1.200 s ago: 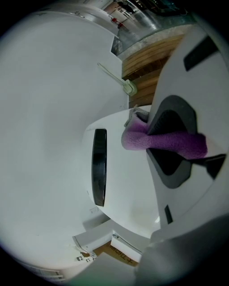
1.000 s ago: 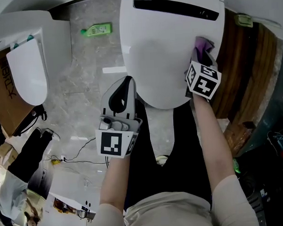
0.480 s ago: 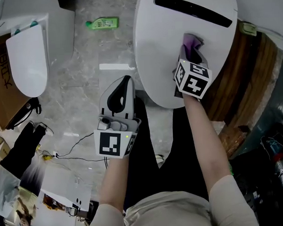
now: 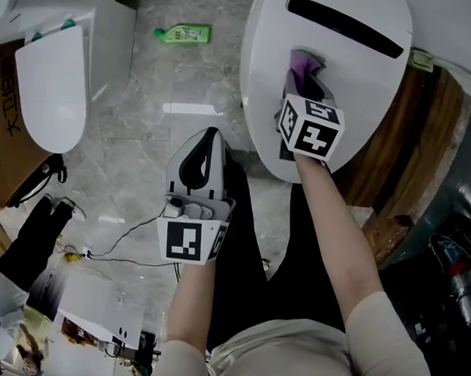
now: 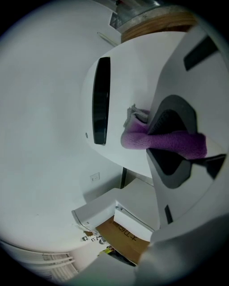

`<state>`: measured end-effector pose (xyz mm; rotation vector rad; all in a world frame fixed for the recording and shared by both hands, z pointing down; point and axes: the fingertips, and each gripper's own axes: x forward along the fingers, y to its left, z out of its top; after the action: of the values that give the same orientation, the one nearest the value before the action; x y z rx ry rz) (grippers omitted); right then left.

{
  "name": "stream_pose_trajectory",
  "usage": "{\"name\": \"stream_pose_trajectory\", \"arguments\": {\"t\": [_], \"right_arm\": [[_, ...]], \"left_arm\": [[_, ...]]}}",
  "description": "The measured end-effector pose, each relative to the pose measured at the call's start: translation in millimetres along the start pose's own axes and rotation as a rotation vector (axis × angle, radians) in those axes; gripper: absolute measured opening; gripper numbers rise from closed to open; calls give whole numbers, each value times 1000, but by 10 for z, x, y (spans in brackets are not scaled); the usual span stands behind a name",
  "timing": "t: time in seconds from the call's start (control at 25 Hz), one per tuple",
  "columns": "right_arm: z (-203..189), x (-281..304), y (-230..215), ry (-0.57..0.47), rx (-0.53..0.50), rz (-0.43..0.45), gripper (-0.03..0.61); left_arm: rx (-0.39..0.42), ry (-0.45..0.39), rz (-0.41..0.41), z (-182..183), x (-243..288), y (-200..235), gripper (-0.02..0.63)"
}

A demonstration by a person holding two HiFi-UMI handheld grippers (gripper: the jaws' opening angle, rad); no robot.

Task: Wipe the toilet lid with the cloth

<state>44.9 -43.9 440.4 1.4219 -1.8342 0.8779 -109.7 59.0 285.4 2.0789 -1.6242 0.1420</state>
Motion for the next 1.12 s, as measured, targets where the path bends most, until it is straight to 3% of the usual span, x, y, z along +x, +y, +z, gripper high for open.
{"name": "stream_pose_trajectory", "arguments": {"t": [0.36, 0.64, 0.8, 1.12], "right_arm": [[52, 135, 511, 5, -23, 55, 95], [82, 211, 775, 14, 81, 104, 95], [95, 181, 905, 19, 82, 173, 95], [12, -373, 444, -77, 86, 122, 94]], "left_arm": [[-13, 18, 24, -53, -100, 227, 15], [-10, 11, 36, -29, -147, 359, 15], [0, 22, 47, 1, -172, 382, 15], [29, 18, 6, -15, -88, 116, 15]]}}
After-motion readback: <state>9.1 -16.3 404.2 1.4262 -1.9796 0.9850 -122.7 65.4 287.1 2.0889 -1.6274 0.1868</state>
